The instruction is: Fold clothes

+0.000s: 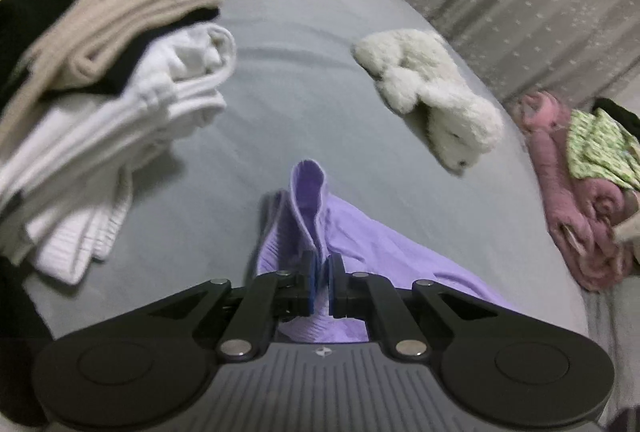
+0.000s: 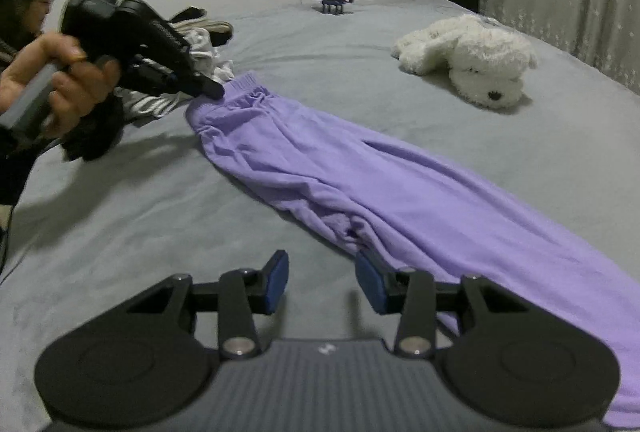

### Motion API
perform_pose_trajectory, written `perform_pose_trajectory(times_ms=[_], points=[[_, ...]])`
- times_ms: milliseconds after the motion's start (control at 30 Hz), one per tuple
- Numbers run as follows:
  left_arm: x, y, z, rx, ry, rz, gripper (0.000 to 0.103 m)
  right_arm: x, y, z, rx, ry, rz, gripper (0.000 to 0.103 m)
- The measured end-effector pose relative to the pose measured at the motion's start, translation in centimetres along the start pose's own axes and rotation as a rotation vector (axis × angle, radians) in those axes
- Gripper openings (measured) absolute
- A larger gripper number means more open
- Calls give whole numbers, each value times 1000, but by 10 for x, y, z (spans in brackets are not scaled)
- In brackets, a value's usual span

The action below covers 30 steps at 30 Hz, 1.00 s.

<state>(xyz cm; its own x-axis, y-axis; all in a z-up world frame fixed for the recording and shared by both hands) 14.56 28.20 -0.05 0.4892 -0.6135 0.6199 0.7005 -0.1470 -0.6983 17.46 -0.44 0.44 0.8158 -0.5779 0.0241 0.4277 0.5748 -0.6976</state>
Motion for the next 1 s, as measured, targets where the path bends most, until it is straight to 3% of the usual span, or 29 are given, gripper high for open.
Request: perform_pose_trajectory(times_ms=[100,233,400,533,600,633,667,800,1000], points=[[-6,7,-3,-48,-38,-24,7,3,19,8,6,62,-13,38],[-10,6,2,-33,-43,-18,23,16,24,11,40,122,-18,39],[-15,0,6,-23,-73,-43,32,25,24,7,64,196,31,39],[-17,3,4,-18,-52,-9,41,30,30,6,57,237,51,36],[-16,6,0,-8,-28,20,38,29,35,6,43,231,35,23],[-14,7,-3,-10,-7,30,19,28,36,7,44,227,25,13],[-12,8,-5,-14,15,39,7,26,33,8,59,226,22,12],[-10,4,-5,-16,62,41,4,18,13,11,109,215,2,10],[-25,4,4,-52,14,30,4,-1,7,-6,23,146,-2,10]])
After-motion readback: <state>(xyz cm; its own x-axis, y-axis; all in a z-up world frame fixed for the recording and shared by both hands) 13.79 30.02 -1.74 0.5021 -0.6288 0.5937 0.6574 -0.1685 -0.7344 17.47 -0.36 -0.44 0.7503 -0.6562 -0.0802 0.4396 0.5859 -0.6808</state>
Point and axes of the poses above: each gripper's, at about its wrist camera, not at the fingertips, and y roughly the way its jaws point, x to its right, z to its top, the point moved 6 cm from there along y, roughly the way its jaws point, and after that the axes turned 6 degrees about -y, right-handed, at the moved point
